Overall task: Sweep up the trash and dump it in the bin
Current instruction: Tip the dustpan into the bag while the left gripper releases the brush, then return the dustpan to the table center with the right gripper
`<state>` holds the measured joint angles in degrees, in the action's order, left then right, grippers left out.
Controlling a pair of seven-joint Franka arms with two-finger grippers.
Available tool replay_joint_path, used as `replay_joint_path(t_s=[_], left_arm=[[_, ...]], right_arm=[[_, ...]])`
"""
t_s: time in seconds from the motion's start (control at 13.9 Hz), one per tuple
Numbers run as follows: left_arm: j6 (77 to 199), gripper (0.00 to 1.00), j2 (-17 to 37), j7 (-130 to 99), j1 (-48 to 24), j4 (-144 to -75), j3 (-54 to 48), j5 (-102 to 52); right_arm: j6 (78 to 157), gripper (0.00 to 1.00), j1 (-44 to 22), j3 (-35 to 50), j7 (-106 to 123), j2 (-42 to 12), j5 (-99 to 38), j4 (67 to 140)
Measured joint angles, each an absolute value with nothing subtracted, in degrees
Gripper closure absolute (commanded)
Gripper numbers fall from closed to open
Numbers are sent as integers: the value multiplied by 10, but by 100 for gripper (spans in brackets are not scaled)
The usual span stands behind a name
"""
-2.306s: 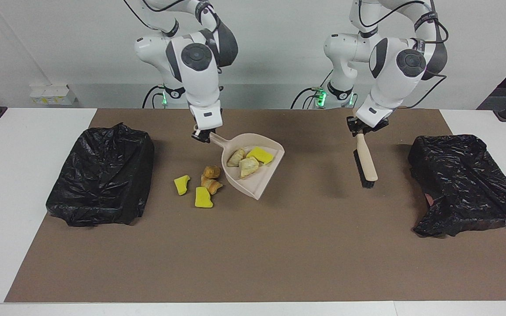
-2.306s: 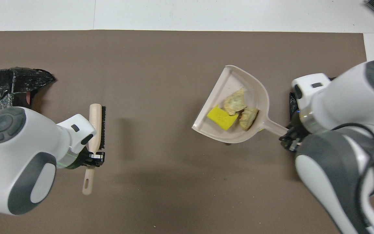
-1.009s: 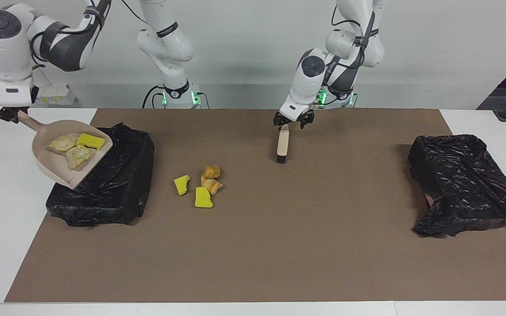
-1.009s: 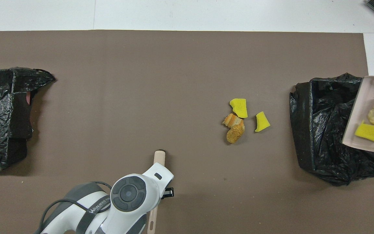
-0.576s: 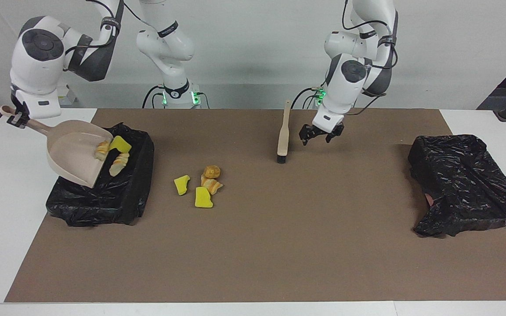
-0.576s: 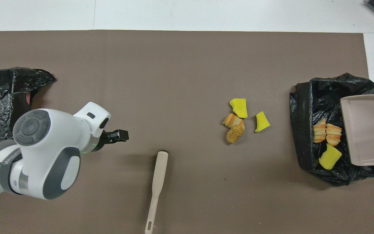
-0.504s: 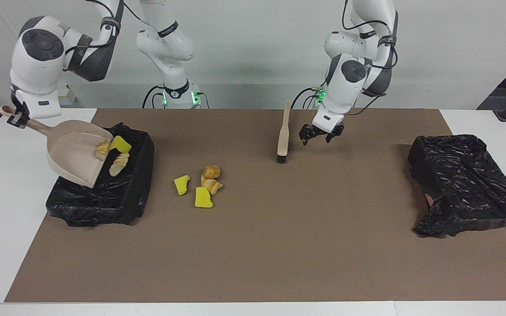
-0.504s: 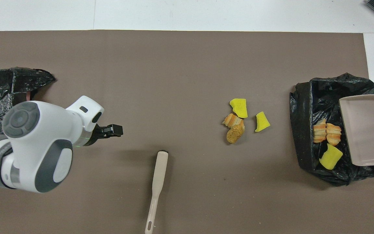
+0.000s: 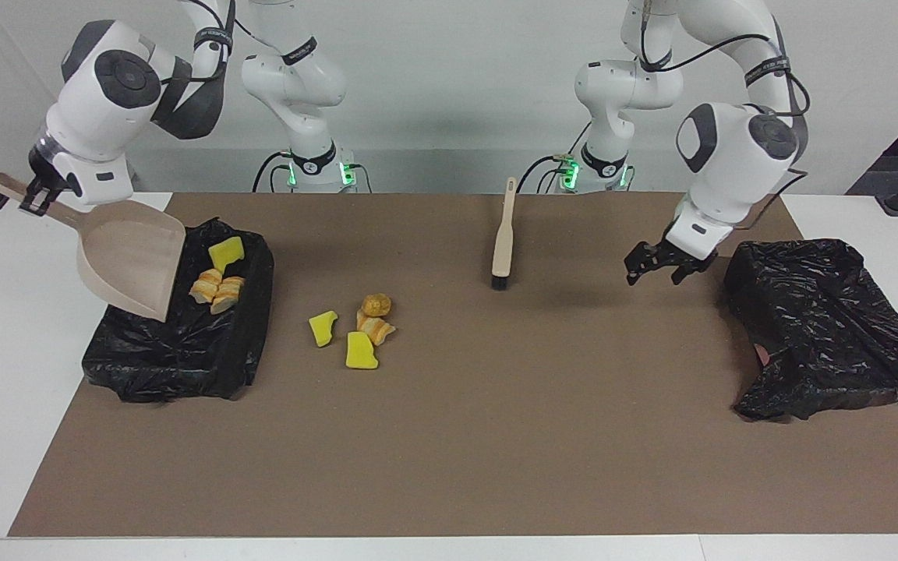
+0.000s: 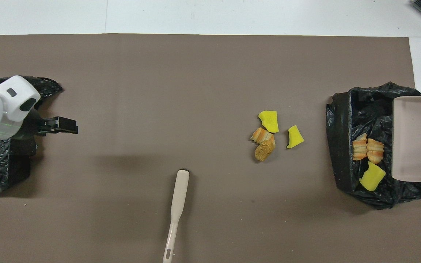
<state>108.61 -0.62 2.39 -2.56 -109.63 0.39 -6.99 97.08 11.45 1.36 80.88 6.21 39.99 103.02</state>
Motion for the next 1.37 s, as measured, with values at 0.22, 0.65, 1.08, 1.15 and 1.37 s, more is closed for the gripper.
replay_joint_path(t_s=[0.22,0.65,1.08,1.15,1.37], left_arm=[[958,0,-5,37,-21,-985,3,-14],[911,0,-1,41,-21,-937,-4,4],[912,0,-2,41,-21,-934,-6,4],[912,0,-2,41,-20,-934,-4,4],[912,0,-2,41,-20,-934,0,4]], right_arm=[[965,100,114,17,685,66,268,1029],[936,100,12,62,238,58,87,1038],[1033,100,-153,65,-145,-43,-4,1024],[1052,100,-176,65,-198,-73,-18,1004],[1093,100,-226,65,-317,-183,-36,903]])
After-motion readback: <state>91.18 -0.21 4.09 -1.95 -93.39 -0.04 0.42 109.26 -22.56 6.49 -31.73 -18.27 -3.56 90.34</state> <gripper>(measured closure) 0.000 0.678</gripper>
